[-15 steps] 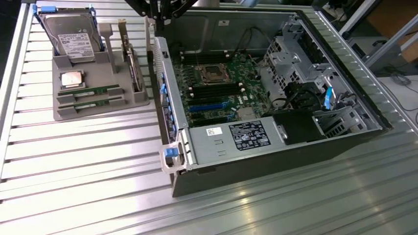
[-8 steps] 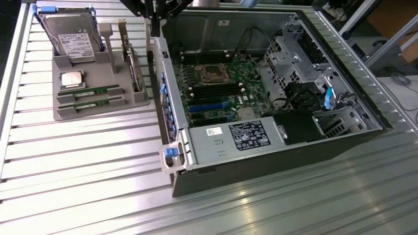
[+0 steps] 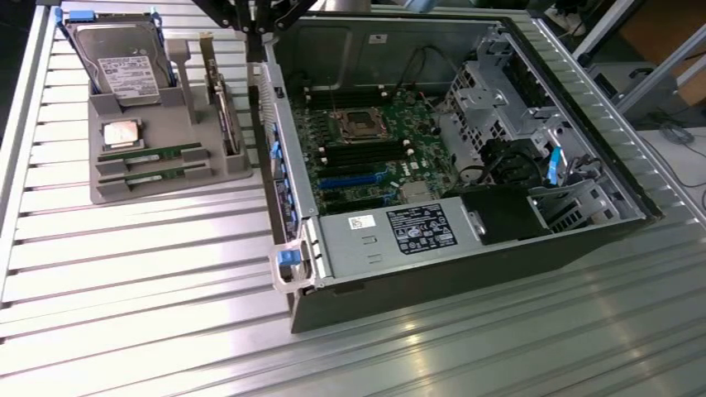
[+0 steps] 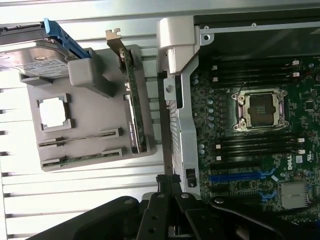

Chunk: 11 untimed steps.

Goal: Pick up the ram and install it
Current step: 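Reach for the ram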

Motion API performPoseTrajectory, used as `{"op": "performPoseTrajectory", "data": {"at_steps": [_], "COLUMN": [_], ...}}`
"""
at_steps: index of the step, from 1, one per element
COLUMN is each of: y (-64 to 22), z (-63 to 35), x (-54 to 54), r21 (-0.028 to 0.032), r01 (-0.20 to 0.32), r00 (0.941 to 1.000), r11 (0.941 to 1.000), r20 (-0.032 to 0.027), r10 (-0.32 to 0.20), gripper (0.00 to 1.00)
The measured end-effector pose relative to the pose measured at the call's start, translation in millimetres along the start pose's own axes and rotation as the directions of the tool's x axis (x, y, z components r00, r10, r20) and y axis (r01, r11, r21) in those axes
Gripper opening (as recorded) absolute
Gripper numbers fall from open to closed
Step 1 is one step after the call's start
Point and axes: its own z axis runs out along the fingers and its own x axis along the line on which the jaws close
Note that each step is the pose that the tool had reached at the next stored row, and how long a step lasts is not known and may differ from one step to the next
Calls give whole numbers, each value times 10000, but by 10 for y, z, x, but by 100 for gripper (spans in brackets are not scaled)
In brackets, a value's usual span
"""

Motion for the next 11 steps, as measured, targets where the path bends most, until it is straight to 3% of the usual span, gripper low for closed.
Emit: {"op": "performPoseTrajectory", "data": {"at_steps": [11], "y": [-6], "z": [-2], "x": [76], "r21": [-1], "r01": [0], "r00": [10000], "r11": [10000], "r20": [1], "r10": [0], "gripper": [11]}}
